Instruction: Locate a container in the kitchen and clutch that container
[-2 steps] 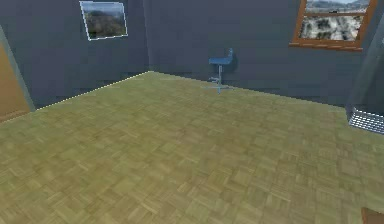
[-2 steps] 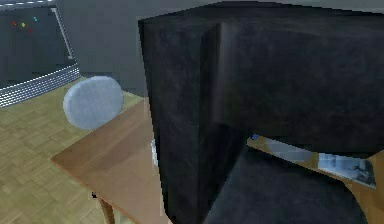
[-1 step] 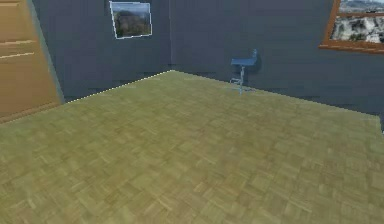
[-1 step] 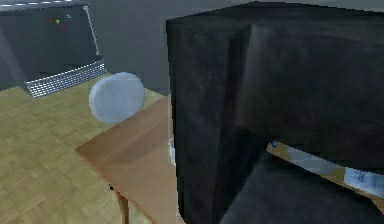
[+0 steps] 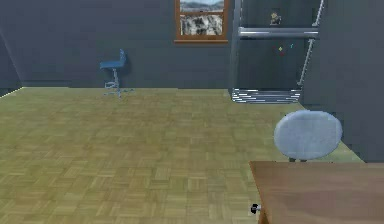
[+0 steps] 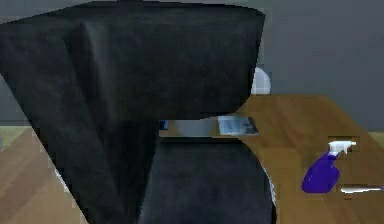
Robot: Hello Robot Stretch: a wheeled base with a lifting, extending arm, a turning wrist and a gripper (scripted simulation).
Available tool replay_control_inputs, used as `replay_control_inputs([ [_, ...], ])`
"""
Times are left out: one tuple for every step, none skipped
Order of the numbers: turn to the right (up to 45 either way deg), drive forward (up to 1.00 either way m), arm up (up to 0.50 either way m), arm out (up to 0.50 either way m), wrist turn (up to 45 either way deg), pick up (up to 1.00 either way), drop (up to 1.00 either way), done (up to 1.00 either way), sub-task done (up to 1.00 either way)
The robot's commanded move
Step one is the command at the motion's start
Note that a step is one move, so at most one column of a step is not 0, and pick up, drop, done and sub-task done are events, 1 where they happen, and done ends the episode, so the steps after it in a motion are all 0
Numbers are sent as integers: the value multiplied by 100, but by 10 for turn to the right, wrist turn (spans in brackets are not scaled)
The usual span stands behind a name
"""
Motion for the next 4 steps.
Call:
replay_control_inputs([
  [0, 10, 0, 0, 0, 0, 0, 0, 0],
  [-240, 0, 0, 0, 0, 0, 0, 0, 0],
  [0, 0, 50, 0, 0, 0, 0, 0, 0],
  [0, 0, 36, 0, 0, 0, 0, 0, 0],
])
